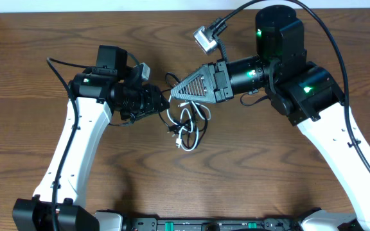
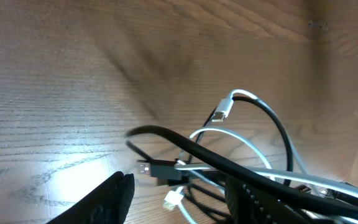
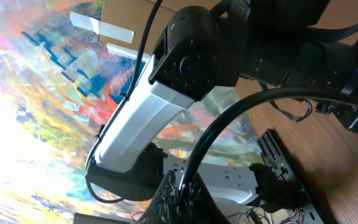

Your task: Untangle cables

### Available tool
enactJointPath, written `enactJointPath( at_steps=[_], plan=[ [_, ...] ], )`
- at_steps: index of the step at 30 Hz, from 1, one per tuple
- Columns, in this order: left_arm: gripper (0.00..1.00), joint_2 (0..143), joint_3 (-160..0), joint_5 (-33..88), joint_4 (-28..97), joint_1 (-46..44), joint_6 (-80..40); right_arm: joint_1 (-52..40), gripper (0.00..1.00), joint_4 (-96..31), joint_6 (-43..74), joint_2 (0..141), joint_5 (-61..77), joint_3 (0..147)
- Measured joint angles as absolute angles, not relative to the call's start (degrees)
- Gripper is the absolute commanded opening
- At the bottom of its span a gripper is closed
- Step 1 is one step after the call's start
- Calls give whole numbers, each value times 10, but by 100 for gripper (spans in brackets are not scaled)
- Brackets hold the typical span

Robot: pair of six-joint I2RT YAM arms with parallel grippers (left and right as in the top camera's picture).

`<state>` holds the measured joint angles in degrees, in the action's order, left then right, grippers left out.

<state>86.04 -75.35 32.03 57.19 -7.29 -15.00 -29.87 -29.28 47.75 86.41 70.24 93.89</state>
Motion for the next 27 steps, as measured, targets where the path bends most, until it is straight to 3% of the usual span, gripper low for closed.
enactJointPath(
  at_steps=[2, 8, 14, 27],
  plan=[
    [61, 860, -754, 319, 573, -73, -150, -299, 1, -293, 477, 864, 703, 939],
    [63, 860, -754, 327, 574, -78, -152, -299, 1, -293, 478, 864, 703, 939],
    [78, 860, -754, 333, 574, -84, -128, -299, 1, -293, 478, 864, 703, 939],
    [79, 860, -754, 357, 562, -85, -85, -299, 1, -293, 478, 864, 691, 939]
  ],
)
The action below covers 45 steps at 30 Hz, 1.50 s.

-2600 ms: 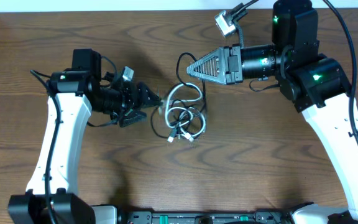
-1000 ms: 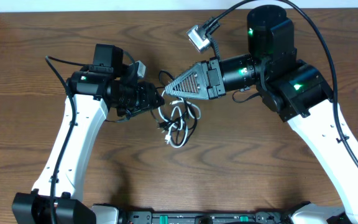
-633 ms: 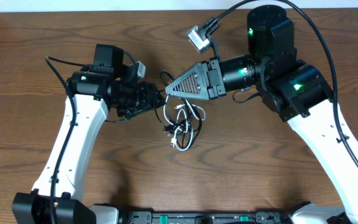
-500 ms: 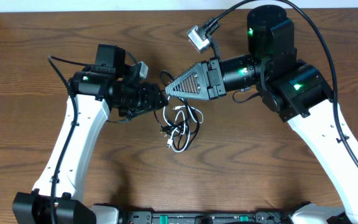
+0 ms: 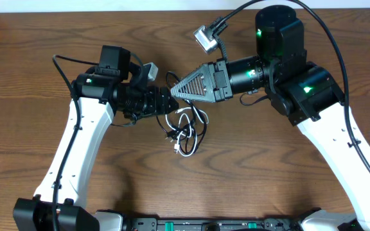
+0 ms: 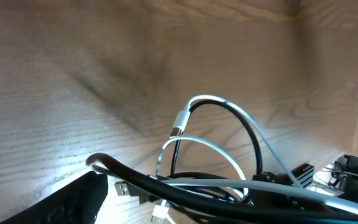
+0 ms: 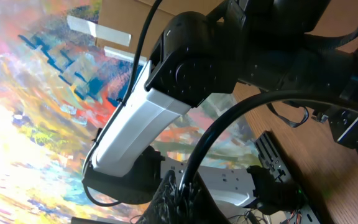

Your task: Untangle cables

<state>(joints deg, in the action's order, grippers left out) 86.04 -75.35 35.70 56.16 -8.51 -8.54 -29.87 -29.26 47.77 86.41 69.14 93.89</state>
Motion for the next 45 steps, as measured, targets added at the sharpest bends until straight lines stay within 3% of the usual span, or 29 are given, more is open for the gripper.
enactJointPath(
  at_steps=[6, 8, 11, 31, 38, 39, 45],
  plan=[
    [76, 861, -754, 357, 554, -107, -85, -299, 1, -289, 478, 864, 690, 939],
    [66, 861, -754, 358, 548, -119, -86, -299, 1, -289, 478, 864, 690, 939],
    [59, 861, -754, 359, 531, -133, -82, -299, 1, -288, 478, 864, 690, 939],
    [59, 864, -743, 343, 482, -134, -79, -299, 1, -270, 500, 864, 699, 939],
    [21, 864, -743, 341, 477, -134, -81, -299, 1, -267, 509, 864, 710, 939],
    [8, 864, -743, 341, 477, -134, -81, -299, 1, -267, 509, 864, 710, 939],
    [8, 864, -743, 341, 477, -134, -94, -299, 2, -271, 489, 864, 701, 939]
  ],
)
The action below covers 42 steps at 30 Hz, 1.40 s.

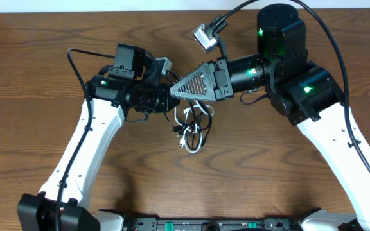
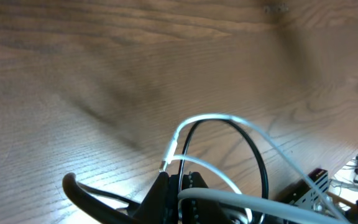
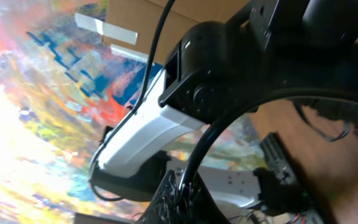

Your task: Untangle cables

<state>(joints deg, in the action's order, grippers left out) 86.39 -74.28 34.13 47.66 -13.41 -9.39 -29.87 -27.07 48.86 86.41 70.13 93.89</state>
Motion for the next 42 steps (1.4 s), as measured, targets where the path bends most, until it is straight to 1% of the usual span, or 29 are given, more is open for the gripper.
enactJointPath(
  at_steps=[3, 5, 11, 13, 20, 22, 26, 29, 32, 38, 42],
  plan=[
    [7, 864, -743, 341, 477, -133, -116, -299, 2, -314, 449, 864, 677, 939],
    [7, 864, -743, 341, 478, -131, -133, -299, 1, -364, 422, 864, 648, 939],
    [7, 864, -743, 330, 493, -107, -171, -287, 1, -515, 366, 864, 502, 939],
    [8, 864, -743, 298, 518, -98, -193, -278, 1, -549, 357, 864, 452, 939],
    [8, 864, -742, 125, 618, -79, -276, -220, 1, -635, 339, 864, 307, 939],
    [7, 864, -741, 94, 626, -79, -287, -206, 1, -661, 336, 864, 260, 939],
    [7, 864, -739, 72, 627, -79, -298, -187, 1, -720, 334, 864, 132, 939],
    [7, 864, -738, 92, 618, -79, -293, -183, 1, -749, 332, 864, 50, 939],
    [7, 864, -738, 165, 585, -79, -250, -183, 1, -759, 332, 864, -3, 939],
    [7, 847, -738, 340, 518, -79, -190, -183, 1, -761, 332, 864, -47, 939],
    [7, 790, -738, 422, 468, -79, -179, -183, 1, -761, 332, 864, -68, 936]
  ],
)
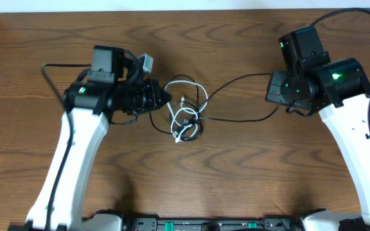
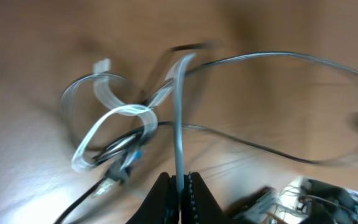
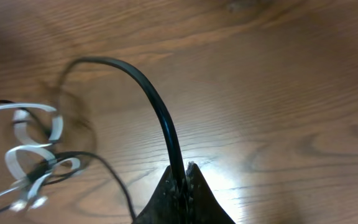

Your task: Untangle cables

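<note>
A small knot of white and black cables (image 1: 185,123) lies mid-table. It also shows in the left wrist view as cable knot (image 2: 114,146), and in the right wrist view as cable knot (image 3: 33,162). My left gripper (image 1: 164,98) is shut on the white cable (image 2: 180,112), which loops over the knot as white cable (image 1: 185,82). The pinch shows at my left gripper (image 2: 179,182). My right gripper (image 3: 182,171) is shut on the black cable (image 3: 157,106). That black cable (image 1: 236,80) runs out from the knot to my right wrist (image 1: 278,90), far to the right.
The wooden table (image 1: 236,167) carries nothing else. The left arm's own black lead (image 1: 50,74) arcs out to the left. A rail of equipment (image 1: 204,224) runs along the near edge. The table's corner shows at the upper left.
My grippers stood tip to tip over the knot; now they are far apart. The right one is at the right with the black cable drawn out. The left one is further left, holding the white cable.
First my right gripper held the black cable above the knot while my left stood open beside it. The left one then sat closer in, still open, and later was shut on the white cable. Now the two are apart, the black cable strung out and the knot smaller.
</note>
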### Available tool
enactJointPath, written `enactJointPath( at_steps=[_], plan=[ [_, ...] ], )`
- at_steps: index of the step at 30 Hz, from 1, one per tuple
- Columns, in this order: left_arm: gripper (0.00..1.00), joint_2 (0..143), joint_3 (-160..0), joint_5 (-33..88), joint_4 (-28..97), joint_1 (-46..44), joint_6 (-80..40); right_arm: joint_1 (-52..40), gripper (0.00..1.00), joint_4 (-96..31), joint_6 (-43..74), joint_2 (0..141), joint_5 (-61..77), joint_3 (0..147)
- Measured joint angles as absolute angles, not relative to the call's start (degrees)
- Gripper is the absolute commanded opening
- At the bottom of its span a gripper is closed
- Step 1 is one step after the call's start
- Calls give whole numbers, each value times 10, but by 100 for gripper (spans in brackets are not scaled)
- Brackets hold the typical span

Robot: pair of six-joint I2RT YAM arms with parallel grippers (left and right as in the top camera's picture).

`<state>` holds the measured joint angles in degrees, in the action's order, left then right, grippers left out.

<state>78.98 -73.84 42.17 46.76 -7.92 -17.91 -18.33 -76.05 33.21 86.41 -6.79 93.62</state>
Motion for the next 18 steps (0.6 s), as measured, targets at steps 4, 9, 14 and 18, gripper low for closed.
enactJointPath(
  at_steps=[4, 9, 14, 18],
  plan=[
    [8, 708, -739, 466, 390, -78, -195, -183, 2, -753, 332, 864, -82, 914],
    [7, 606, -740, 472, 326, -56, -227, -183, 2, -733, 333, 864, -112, 855],
    [7, 531, -742, 380, 397, -20, -240, -180, 2, -726, 358, 864, -170, 783],
    [7, 504, -742, 292, 445, -3, -255, -166, 2, -691, 370, 864, -192, 737]
  ],
)
